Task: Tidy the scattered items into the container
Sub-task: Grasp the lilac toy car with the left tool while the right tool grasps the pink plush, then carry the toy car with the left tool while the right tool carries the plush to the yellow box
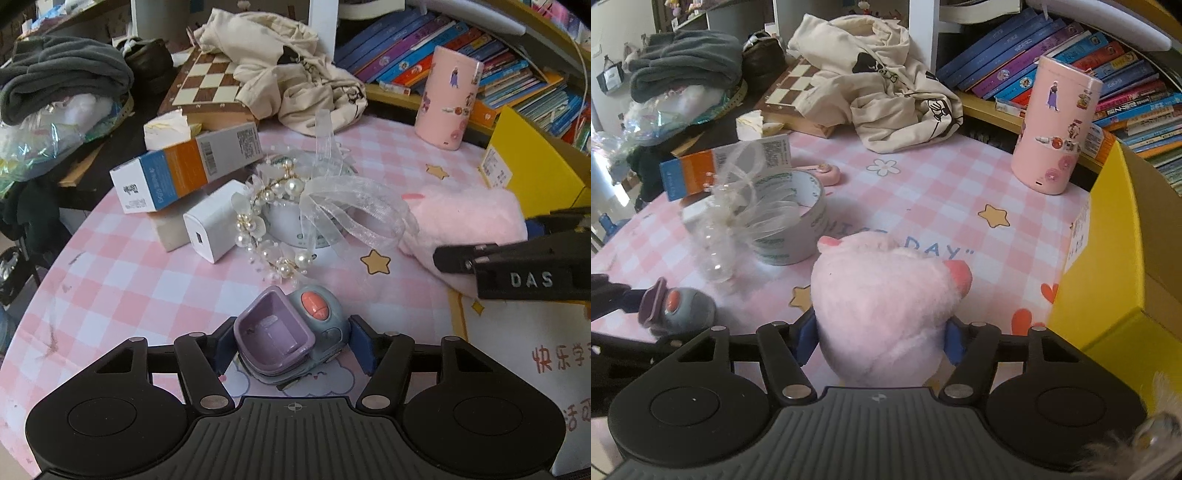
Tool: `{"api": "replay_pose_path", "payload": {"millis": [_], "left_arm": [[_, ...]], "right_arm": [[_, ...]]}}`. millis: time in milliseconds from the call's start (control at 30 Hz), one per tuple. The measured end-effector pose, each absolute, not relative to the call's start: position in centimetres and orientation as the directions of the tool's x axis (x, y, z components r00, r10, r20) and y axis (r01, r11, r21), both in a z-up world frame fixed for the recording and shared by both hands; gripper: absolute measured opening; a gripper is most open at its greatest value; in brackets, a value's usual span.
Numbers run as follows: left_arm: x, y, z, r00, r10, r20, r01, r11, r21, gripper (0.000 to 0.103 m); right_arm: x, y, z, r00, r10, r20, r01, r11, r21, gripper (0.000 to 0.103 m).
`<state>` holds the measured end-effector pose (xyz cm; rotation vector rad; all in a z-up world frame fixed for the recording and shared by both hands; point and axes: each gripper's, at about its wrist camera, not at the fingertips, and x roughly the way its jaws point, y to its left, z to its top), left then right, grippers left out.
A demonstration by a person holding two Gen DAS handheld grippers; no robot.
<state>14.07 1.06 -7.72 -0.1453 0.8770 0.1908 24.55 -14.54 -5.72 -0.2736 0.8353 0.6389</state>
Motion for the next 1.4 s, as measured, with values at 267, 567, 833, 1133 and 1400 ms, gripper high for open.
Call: {"api": "replay_pose_path", "payload": {"millis": [267,567,833,1133,1400], "left_arm": [[12.0,1.2,-6.6,0.659,0.069,-0.749,-0.188,0.979,-0.075,0.062],[9.2,2.2,-5.7,0.688,0.030,-0.725,-0.156,0.982,-0.108,0.062],[6.6,2.4,-4.8,0.715,-0.019,-0.699,-0.090,0.989,-0.120,0.062],[3.9,3.2,-4.1,0.738,-0.053,-0.673,-0.039,0.992,-0.121,0.062],[2.4,3.6,-3.4,0.757,-0.089,-0.648,0.013,0.993,-0.121,0.062]], "right_arm": [[21.2,-15.3,-4.5,0.518,0.419,-0.746,-0.603,0.797,0.029,0.062],[17.4,-16.0,-4.2,0.518,0.397,-0.758,-0.549,0.834,0.062,0.062],[13.7,-16.4,-3.4,0.559,0.374,-0.740,-0.495,0.867,0.064,0.062],[10.2,-16.3,-3.0,0.590,0.344,-0.730,-0.436,0.897,0.070,0.063],[7.7,-16.1,-2.3,0.628,0.315,-0.711,-0.393,0.918,0.059,0.063]]}}
